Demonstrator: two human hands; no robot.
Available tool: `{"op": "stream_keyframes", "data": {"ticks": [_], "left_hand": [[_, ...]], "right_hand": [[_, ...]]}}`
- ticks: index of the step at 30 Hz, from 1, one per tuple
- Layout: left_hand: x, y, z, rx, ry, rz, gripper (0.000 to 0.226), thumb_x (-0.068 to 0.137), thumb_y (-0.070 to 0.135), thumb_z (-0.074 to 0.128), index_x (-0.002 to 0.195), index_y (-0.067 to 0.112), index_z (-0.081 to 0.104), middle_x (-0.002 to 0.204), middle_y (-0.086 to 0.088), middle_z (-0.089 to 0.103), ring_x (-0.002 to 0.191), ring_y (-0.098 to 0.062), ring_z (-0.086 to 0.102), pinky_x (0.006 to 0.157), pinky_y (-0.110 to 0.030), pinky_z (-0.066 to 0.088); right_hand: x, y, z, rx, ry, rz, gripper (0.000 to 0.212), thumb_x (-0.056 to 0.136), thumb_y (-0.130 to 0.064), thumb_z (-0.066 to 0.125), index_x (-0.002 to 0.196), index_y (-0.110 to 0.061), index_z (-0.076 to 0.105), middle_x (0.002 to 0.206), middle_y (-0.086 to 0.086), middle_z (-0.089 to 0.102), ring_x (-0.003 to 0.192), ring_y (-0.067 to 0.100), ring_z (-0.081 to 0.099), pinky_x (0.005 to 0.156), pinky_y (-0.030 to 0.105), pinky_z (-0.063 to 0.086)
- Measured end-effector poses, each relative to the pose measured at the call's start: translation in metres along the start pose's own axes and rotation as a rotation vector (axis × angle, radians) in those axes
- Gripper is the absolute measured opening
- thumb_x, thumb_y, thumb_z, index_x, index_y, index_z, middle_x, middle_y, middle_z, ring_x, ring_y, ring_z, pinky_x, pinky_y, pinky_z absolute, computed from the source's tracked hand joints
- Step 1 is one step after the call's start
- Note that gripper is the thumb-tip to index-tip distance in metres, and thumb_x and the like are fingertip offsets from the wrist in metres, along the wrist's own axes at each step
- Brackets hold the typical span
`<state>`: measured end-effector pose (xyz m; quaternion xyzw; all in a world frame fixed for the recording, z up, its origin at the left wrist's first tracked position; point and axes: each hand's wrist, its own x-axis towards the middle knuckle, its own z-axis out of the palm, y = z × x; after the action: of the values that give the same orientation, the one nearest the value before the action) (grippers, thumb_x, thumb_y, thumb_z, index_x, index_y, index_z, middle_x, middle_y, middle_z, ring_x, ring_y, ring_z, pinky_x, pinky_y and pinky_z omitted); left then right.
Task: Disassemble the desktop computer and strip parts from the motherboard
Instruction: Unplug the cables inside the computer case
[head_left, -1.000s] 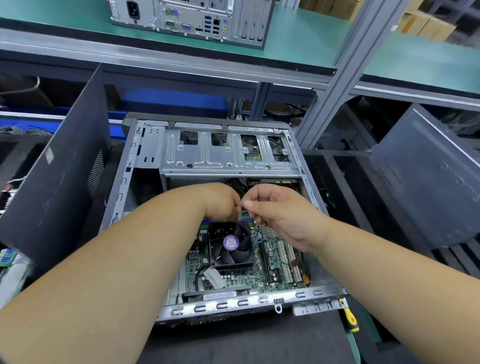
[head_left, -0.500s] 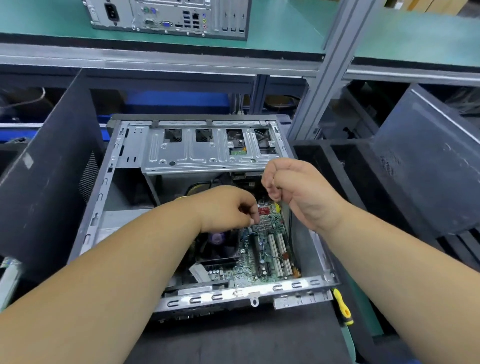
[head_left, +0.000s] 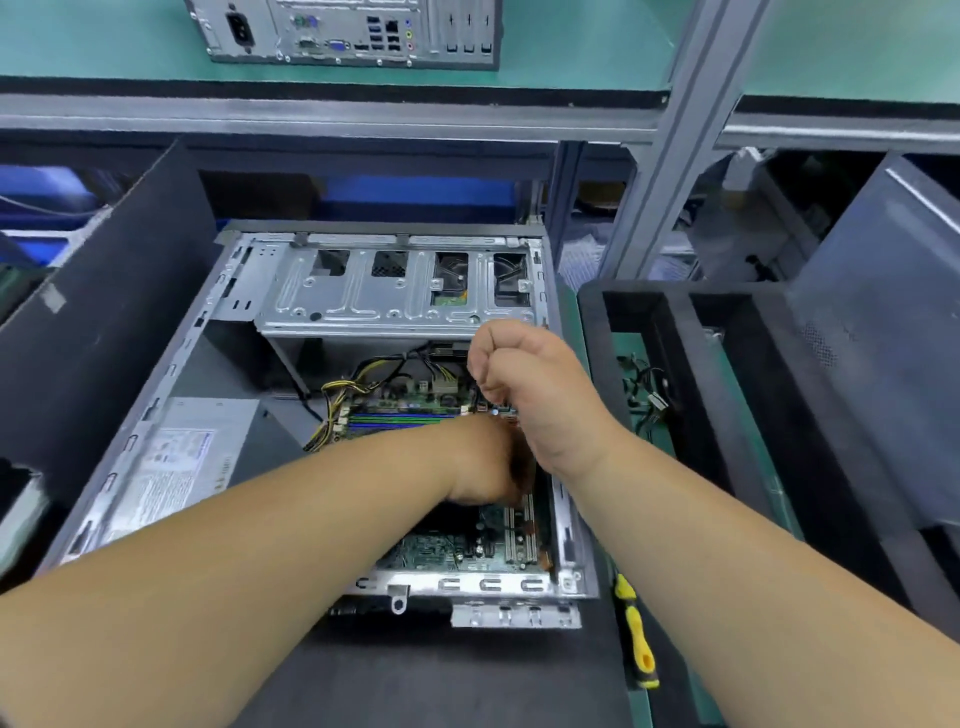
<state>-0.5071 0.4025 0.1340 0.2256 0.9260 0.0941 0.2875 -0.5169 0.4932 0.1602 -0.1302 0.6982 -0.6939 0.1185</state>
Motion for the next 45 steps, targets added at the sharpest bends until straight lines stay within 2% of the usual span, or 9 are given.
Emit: {"op": "stream_keyframes", "data": {"ticks": [4, 7, 14, 18, 24, 30, 32, 38, 45], "left_hand": [[0.007, 0.02, -0.001, 0.157, -0.16, 0.004, 0.043, 0.1, 0.027, 0.045, 0.139, 0.011, 0.049, 0.147, -0.012, 0.043, 0.132, -0.027, 0.04, 0.107, -0.033, 0.031], [0.009, 0.03, -0.004, 0.16, -0.174, -0.034, 0.044, 0.103, 0.02, 0.039, 0.146, 0.012, 0.039, 0.154, -0.011, 0.032, 0.139, -0.026, 0.03, 0.099, -0.027, 0.017], [0.011, 0.036, 0.004, 0.061, -0.335, -0.137, 0.032, 0.094, 0.019, 0.056, 0.119, 0.001, 0.061, 0.12, -0.017, 0.061, 0.095, -0.027, 0.053, 0.084, -0.03, 0.039], [0.015, 0.028, 0.012, -0.015, -0.376, -0.137, 0.019, 0.09, 0.022, 0.062, 0.097, 0.004, 0.066, 0.089, -0.008, 0.061, 0.077, -0.024, 0.055, 0.079, -0.028, 0.041], [0.022, 0.019, 0.02, -0.235, -0.365, -0.126, 0.031, 0.085, 0.027, 0.071, 0.11, 0.014, 0.059, 0.071, 0.009, 0.053, 0.06, -0.006, 0.054, 0.055, -0.02, 0.04], [0.022, 0.018, 0.027, -0.317, -0.37, -0.11, 0.031, 0.087, 0.024, 0.069, 0.112, 0.01, 0.06, 0.101, -0.008, 0.069, 0.085, -0.006, 0.062, 0.05, -0.018, 0.041], [0.024, 0.017, 0.029, -0.284, -0.344, -0.056, 0.016, 0.088, 0.025, 0.068, 0.098, 0.016, 0.059, 0.086, 0.001, 0.064, 0.091, -0.014, 0.065, 0.055, -0.02, 0.038], [0.021, 0.015, 0.025, -0.046, -0.305, 0.021, 0.034, 0.089, 0.035, 0.063, 0.117, 0.015, 0.06, 0.104, -0.006, 0.057, 0.089, -0.023, 0.048, 0.085, -0.034, 0.041], [0.019, 0.014, 0.022, -0.13, -0.333, 0.077, 0.012, 0.086, 0.034, 0.063, 0.083, 0.023, 0.069, 0.084, 0.004, 0.066, 0.067, -0.01, 0.051, 0.07, -0.026, 0.04]], "right_hand": [[-0.001, 0.003, -0.002, 0.034, -0.065, -0.052, 0.007, 0.061, -0.009, 0.04, 0.059, -0.014, 0.045, 0.06, -0.003, 0.04, 0.059, 0.012, 0.033, 0.056, 0.025, 0.027], [-0.002, 0.002, -0.004, 0.064, -0.091, -0.067, 0.006, 0.059, -0.009, 0.038, 0.059, -0.011, 0.043, 0.06, -0.002, 0.04, 0.058, 0.011, 0.033, 0.054, 0.022, 0.028], [-0.004, 0.001, -0.004, -0.002, -0.128, -0.088, 0.01, 0.062, -0.01, 0.034, 0.056, -0.012, 0.043, 0.055, -0.006, 0.037, 0.055, 0.008, 0.032, 0.051, 0.019, 0.027], [-0.001, 0.004, -0.004, -0.032, -0.111, -0.072, 0.012, 0.064, -0.011, 0.036, 0.057, -0.015, 0.044, 0.059, -0.001, 0.038, 0.056, 0.008, 0.034, 0.052, 0.019, 0.028], [0.003, 0.005, 0.0, -0.102, -0.075, -0.033, 0.01, 0.065, -0.015, 0.043, 0.059, -0.018, 0.05, 0.06, -0.008, 0.042, 0.058, 0.008, 0.036, 0.059, 0.024, 0.03], [0.0, 0.003, 0.006, -0.223, -0.095, -0.055, 0.005, 0.068, -0.015, 0.045, 0.065, -0.013, 0.049, 0.064, -0.006, 0.041, 0.063, 0.01, 0.034, 0.058, 0.022, 0.029], [-0.001, 0.002, 0.007, -0.239, -0.083, -0.059, 0.008, 0.069, -0.015, 0.045, 0.068, -0.008, 0.048, 0.067, 0.0, 0.04, 0.066, 0.012, 0.034, 0.06, 0.024, 0.029], [-0.005, 0.002, 0.007, -0.261, -0.047, -0.04, 0.006, 0.071, -0.014, 0.045, 0.068, -0.011, 0.048, 0.067, -0.002, 0.041, 0.068, 0.015, 0.035, 0.066, 0.03, 0.032], [-0.006, 0.003, 0.007, -0.278, -0.02, -0.04, 0.011, 0.071, -0.014, 0.044, 0.071, -0.004, 0.049, 0.07, 0.004, 0.043, 0.071, 0.016, 0.037, 0.068, 0.033, 0.034]]}}
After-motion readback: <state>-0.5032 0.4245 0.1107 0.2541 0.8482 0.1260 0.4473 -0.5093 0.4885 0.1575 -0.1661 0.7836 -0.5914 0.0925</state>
